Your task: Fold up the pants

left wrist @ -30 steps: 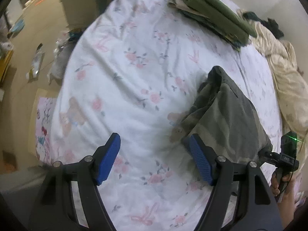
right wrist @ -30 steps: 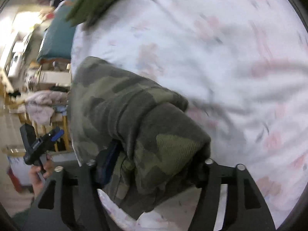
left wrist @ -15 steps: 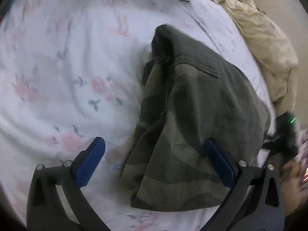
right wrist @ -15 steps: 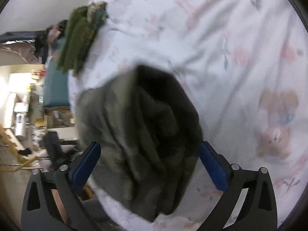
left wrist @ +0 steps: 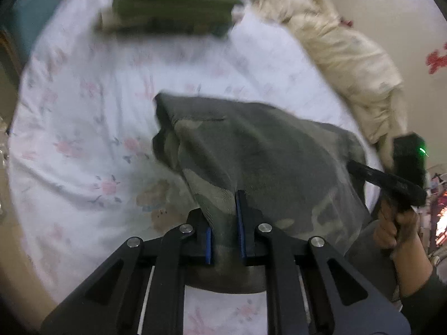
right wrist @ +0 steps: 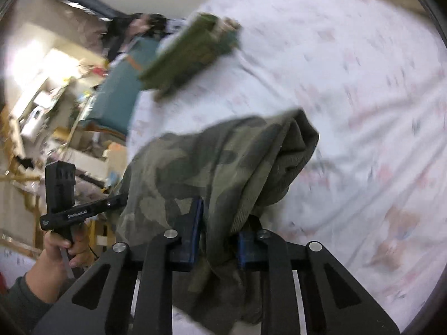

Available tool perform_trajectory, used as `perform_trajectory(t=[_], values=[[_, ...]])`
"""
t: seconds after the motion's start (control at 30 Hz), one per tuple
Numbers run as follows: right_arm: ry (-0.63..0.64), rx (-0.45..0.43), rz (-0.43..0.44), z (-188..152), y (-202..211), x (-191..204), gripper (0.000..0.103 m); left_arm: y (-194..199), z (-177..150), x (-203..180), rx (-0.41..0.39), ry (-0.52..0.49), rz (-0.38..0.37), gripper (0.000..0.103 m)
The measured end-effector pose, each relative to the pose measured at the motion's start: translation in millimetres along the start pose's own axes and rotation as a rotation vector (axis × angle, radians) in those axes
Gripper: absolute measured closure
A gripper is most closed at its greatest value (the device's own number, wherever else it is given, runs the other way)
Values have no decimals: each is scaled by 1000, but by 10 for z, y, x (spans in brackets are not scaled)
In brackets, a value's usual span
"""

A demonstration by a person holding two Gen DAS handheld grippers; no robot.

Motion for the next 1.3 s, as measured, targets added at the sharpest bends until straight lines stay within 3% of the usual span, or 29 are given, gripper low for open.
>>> perform_trajectory(t=[0.1, 0.17, 0.23, 0.3, 0.33, 0.43, 0.5, 0.57, 0.6, 0.67, 0.73, 0.83, 0.9, 0.93, 0.97, 1.0, 1.03, 1.1, 1.23, 1.3], values=[[47, 55, 23, 152, -16, 92, 81, 121, -307, 67, -29, 122, 7, 91], [85, 93, -7, 151, -198, 82, 78, -35, -603, 138, -23, 143, 64, 89], [49, 207, -54, -86, -508, -113, 65, -299, -854, 288, 55, 163, 155, 85], [-29, 313, -127, -381, -729, -364, 59, -546, -1058, 491, 157, 202, 235, 70], [-38, 324, -132, -504, -737, -402, 54, -551, -1088, 545, 174, 215, 251, 61], [-46, 247, -141, -660, -413, -328, 51, -310, -1012, 606, 116, 211, 274, 56], [-38, 181, -190, -693, -155, -313, 37, -51, -908, 715, 15, 247, 310, 44], [-27, 86, -250, -706, 98, -304, 34, 134, -866, 786, -82, 315, 291, 40], [-28, 65, -251, -712, 164, -286, 34, 163, -878, 781, -100, 347, 247, 40], [-30, 50, -244, -733, 216, -250, 34, 45, -882, 667, -67, 355, 162, 40], [-30, 81, -255, -806, 141, -251, 34, -119, -958, 518, -23, 327, 151, 41], [-3, 153, -233, -856, -64, -175, 40, -261, -1091, 393, 11, 260, 203, 43], [36, 200, -289, -930, -202, -168, 40, -317, -1150, 367, 26, 231, 217, 48], [41, 236, -297, -989, -282, -176, 40, -357, -1176, 310, 38, 204, 216, 75], [40, 271, -280, -1045, -343, -175, 51, -400, -1188, 283, 62, 167, 226, 96], [51, 288, -264, -1070, -384, -148, 88, -411, -1200, 253, 67, 124, 247, 97], [85, 295, -274, -1067, -387, -110, 99, -406, -1204, 228, 61, 101, 257, 98], [106, 258, -249, -1018, -312, -35, 99, -309, -1148, 177, 28, 94, 235, 100], [100, 145, -99, -900, 28, 200, 100, 186, -932, 74, -125, 96, 145, 101], [77, 123, -83, -896, 122, 206, 100, 244, -899, 170, -121, 125, 161, 101]])
Point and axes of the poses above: each gripper's, at about its wrist camera, not at the fingertips, and y roughly against the way its jaws point, x to its left, z to its top, the point moved 7 cm from there along -y, roughly the way its jaws point, and after that the axes turned 7 degrees about y, right-handed, at the moved point
